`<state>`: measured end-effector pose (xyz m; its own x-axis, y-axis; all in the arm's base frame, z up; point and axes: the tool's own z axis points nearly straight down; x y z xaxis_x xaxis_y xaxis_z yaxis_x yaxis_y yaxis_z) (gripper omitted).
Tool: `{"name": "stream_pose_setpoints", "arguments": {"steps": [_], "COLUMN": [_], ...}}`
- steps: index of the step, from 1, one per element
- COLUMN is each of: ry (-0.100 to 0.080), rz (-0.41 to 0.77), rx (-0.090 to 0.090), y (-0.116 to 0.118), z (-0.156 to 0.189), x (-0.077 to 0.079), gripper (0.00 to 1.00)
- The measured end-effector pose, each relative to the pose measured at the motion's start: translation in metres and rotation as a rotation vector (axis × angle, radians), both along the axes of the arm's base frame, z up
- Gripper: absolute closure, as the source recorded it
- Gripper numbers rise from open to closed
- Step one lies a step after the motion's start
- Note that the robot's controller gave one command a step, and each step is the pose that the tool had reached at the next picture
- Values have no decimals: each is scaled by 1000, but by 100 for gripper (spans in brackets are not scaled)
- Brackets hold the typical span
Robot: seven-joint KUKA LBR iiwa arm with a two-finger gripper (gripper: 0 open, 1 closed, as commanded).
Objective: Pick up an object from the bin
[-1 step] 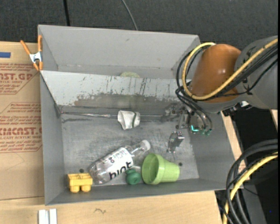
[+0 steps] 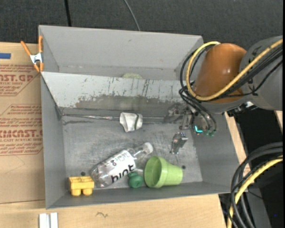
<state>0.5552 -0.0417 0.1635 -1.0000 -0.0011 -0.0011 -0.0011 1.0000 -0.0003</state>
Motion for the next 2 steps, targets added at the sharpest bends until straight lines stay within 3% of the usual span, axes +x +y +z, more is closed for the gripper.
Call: {"name": "stream_pose_setpoints", "arguments": {"steps": [1,2], "ry": [-6,-25], "rz": [83,209], "rx": [-2,0], "y": [34,101], "z": [-35,-53], "x": [2,2], "gripper": [0,0]}}
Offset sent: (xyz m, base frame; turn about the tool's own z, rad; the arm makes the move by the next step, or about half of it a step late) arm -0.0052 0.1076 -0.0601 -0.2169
